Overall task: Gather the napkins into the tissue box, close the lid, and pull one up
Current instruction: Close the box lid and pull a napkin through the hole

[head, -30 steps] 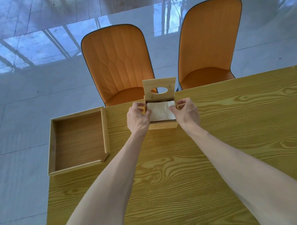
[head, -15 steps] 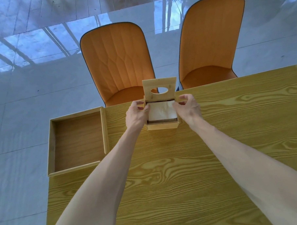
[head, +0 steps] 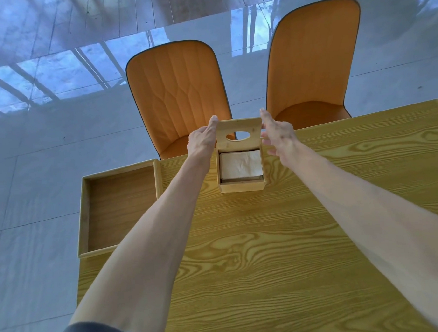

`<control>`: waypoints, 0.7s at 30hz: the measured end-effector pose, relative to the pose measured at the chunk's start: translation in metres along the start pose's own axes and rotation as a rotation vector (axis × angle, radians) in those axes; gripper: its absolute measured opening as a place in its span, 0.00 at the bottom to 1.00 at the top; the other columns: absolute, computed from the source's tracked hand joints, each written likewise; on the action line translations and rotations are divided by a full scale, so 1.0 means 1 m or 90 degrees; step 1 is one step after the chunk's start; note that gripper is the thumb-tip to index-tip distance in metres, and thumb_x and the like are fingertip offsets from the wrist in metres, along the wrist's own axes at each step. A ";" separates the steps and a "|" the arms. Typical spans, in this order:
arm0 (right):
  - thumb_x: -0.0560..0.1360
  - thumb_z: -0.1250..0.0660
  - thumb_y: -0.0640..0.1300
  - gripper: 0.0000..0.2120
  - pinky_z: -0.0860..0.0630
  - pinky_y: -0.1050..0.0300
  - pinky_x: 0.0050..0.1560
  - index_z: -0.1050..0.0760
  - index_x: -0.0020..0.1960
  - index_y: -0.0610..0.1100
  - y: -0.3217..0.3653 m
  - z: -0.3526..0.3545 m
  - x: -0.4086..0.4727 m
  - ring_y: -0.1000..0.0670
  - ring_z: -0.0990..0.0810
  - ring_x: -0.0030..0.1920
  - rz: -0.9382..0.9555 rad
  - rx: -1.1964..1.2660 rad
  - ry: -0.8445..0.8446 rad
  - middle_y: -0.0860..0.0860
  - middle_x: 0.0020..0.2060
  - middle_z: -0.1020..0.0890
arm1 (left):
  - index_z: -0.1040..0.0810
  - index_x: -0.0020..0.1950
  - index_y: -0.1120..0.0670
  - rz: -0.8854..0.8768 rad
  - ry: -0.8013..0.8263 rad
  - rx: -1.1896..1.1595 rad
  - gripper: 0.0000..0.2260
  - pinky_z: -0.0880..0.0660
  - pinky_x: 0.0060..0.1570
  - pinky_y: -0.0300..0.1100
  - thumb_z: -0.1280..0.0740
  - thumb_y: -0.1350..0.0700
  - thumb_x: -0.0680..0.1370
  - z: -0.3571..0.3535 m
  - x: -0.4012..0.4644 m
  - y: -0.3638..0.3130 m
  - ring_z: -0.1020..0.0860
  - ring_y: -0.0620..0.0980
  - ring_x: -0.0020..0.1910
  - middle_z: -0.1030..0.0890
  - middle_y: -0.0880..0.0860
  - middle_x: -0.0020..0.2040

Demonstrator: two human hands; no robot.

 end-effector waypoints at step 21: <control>0.79 0.35 0.55 0.28 0.23 0.47 0.61 0.34 0.75 0.44 -0.059 0.010 -0.036 0.43 0.25 0.66 0.050 -0.043 0.089 0.42 0.72 0.29 | 0.30 0.73 0.51 0.057 0.100 -0.045 0.24 0.28 0.64 0.52 0.36 0.44 0.79 0.002 -0.042 0.072 0.25 0.56 0.65 0.26 0.55 0.70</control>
Point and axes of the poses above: each hand's wrist, its own x-axis towards the middle knuckle, its own z-axis out of the back of the hand, y = z × x, the point moved 7 cm from there along x, towards the middle knuckle
